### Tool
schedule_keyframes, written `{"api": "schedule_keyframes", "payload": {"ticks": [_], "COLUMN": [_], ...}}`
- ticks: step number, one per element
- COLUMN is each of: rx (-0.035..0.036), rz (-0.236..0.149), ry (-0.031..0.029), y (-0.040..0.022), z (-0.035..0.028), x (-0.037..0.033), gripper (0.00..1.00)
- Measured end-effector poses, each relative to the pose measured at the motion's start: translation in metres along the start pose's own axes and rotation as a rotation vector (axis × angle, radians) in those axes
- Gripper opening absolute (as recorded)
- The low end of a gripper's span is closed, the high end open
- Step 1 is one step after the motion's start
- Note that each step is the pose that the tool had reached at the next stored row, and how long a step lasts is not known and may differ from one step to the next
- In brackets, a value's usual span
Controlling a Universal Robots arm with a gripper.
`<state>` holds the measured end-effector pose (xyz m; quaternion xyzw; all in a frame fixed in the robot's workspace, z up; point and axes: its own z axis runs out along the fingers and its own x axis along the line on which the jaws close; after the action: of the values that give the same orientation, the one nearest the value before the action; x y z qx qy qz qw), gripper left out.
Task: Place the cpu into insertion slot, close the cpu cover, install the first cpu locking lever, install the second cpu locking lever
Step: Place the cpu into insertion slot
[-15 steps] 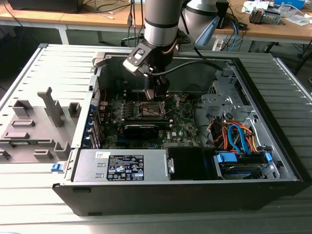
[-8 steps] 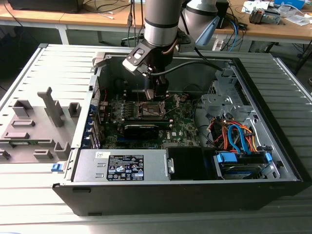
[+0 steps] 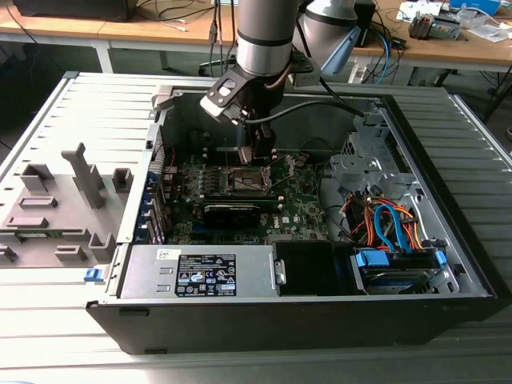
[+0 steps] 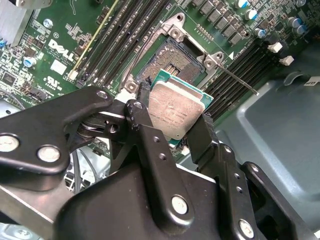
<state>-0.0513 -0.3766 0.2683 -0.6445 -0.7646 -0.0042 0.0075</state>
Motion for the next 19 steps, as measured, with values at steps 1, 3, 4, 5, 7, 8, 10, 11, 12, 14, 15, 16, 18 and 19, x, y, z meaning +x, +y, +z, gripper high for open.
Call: {"api": "schedule_keyframes", "payload": {"ticks": [1,3,4,5,7,8,10,11,12,14,15,16,18,19], "rx": [0.0,-0.0002,-0.0002,-0.0003,-0.0004,-0.0004,-0.0006,-0.0006,-0.0007,-0.0008,-0.0009,-0.0009,-0.001,-0.001], "rz": [0.002,0.009,0.012,0.015,0.022,0.026,0.031,0.036,0.04,0.048,0.05,0.053,0.059,0.062], "ry": [0.0,0.0,0.0,0.0,0.0001,0.0001,0.0,0.0001,0.0001,0.0001,0.0001,0.0001,-0.0001,-0.0004], "y": [0.0,0.0,0.0,0.0,0.0,0.0,0.0,0.0,0.0,0.0,0.0,0.0,0.0,0.0], "z": [0.0,0.0001,0.0001,0.0001,0.0002,0.0002,0.0002,0.0002,0.0002,0.0003,0.0003,0.0003,0.0005,0.0005], "x": [0.0,0.0,0.0,0.0,0.0,0.0,0.0,0.0,0.0,0.0,0.0,0.0,0.0,0.0], "gripper": [0.55,0.55,0.55,0.55,0.55,0.55,0.55,0.55,0.55,0.55,0.55,0.55,0.55,0.55]}}
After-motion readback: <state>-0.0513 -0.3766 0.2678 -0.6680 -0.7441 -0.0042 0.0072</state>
